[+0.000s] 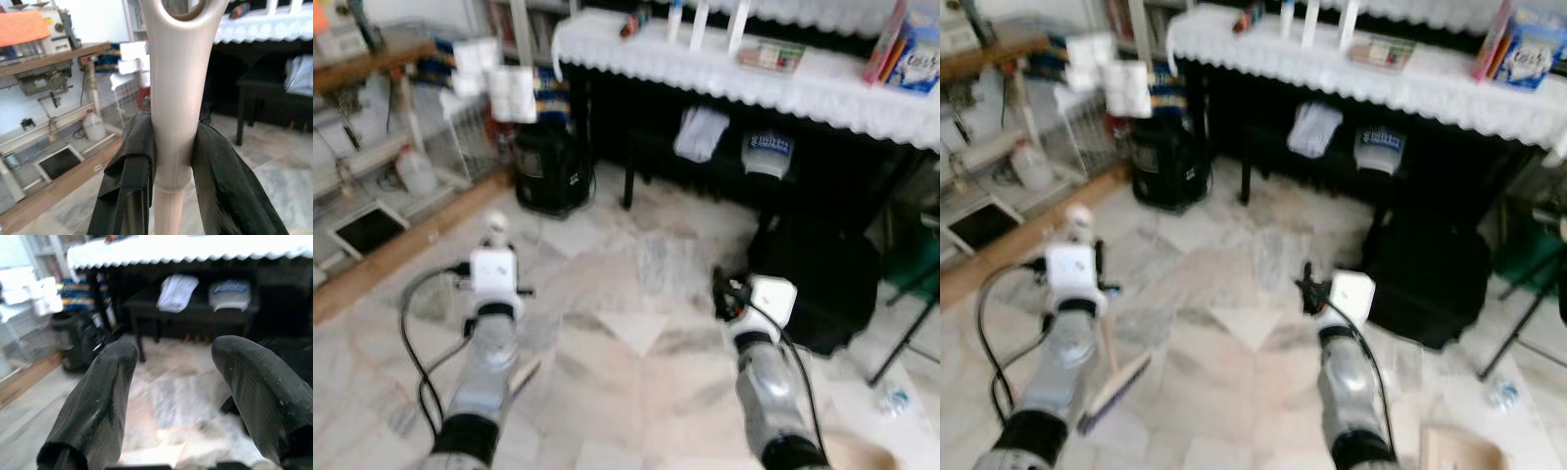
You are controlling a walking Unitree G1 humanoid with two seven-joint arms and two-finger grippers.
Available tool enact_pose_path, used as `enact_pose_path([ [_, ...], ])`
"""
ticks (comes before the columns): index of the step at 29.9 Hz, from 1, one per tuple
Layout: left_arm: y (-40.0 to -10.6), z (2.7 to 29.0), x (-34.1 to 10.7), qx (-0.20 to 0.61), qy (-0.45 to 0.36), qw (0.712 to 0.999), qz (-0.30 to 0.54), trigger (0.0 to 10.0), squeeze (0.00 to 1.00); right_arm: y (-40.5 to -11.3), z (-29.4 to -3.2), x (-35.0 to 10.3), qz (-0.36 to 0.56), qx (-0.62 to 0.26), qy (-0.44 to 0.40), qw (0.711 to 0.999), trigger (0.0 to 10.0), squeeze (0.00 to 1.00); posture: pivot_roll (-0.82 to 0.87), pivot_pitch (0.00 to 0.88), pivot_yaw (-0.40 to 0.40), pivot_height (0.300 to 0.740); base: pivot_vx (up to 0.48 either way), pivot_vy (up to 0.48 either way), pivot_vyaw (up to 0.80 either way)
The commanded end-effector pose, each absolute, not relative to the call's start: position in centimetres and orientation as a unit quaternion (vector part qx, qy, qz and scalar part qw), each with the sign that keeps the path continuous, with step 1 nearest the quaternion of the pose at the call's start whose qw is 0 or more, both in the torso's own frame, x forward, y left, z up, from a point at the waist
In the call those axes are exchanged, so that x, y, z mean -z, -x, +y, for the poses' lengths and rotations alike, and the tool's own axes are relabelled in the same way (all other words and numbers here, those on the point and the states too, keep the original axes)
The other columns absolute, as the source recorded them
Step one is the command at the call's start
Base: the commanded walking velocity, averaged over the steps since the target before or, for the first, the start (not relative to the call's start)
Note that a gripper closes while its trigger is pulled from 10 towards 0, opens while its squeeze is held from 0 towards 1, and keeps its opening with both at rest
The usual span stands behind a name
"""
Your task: Sweep floor
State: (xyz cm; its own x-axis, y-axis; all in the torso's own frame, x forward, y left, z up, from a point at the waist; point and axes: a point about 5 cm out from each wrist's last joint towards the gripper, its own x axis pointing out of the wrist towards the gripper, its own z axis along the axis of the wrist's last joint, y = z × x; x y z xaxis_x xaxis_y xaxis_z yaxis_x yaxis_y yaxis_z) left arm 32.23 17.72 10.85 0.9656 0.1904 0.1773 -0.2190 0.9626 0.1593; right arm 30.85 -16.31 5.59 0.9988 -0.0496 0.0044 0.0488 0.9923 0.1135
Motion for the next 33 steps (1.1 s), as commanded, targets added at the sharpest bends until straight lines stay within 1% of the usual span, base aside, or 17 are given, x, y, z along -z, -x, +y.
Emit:
enact_pose_path([
  [1, -32.33, 18.1, -11.78, -0.106, -0.097, 0.984, -0.106, 10.0, 0.0, -31.04, -15.76, -5.91, -0.011, 0.02, -0.062, 0.998, 10.0, 0.0, 0.01, 0.0, -0.046, 0.74, 0.0, -0.337, 0.0],
  [9, -32.43, 18.08, -11.83, -0.105, -0.096, 0.984, -0.107, 10.0, 0.0, -31.07, -15.77, -5.79, -0.004, 0.022, -0.067, 0.998, 10.0, 0.0, 0.01, 0.0, -0.045, 0.74, 0.0, -0.337, 0.0],
  [21, -32.51, 17.93, -11.82, -0.104, -0.094, 0.984, -0.108, 10.0, 0.0, -31.17, -15.76, -5.82, -0.002, 0.018, -0.062, 0.998, 10.0, 0.0, 0.01, 0.0, -0.047, 0.74, 0.0, -0.34, -0.77],
  [24, -32.51, 17.88, -11.85, -0.103, -0.094, 0.984, -0.109, 10.0, 0.0, -31.19, -15.75, -5.93, -0.007, 0.018, -0.066, 0.998, 10.0, 0.0, 0.01, 0.0, -0.047, 0.74, 0.0, -0.34, -0.48],
  [33, -32.58, 17.89, -11.89, -0.102, -0.093, 0.984, -0.11, 10.0, 0.0, -31.24, -15.71, -6.01, -0.009, 0.018, -0.063, 0.998, 10.0, 0.0, 0.01, 0.0, -0.046, 0.74, 0.0, -0.343, 0.0],
])
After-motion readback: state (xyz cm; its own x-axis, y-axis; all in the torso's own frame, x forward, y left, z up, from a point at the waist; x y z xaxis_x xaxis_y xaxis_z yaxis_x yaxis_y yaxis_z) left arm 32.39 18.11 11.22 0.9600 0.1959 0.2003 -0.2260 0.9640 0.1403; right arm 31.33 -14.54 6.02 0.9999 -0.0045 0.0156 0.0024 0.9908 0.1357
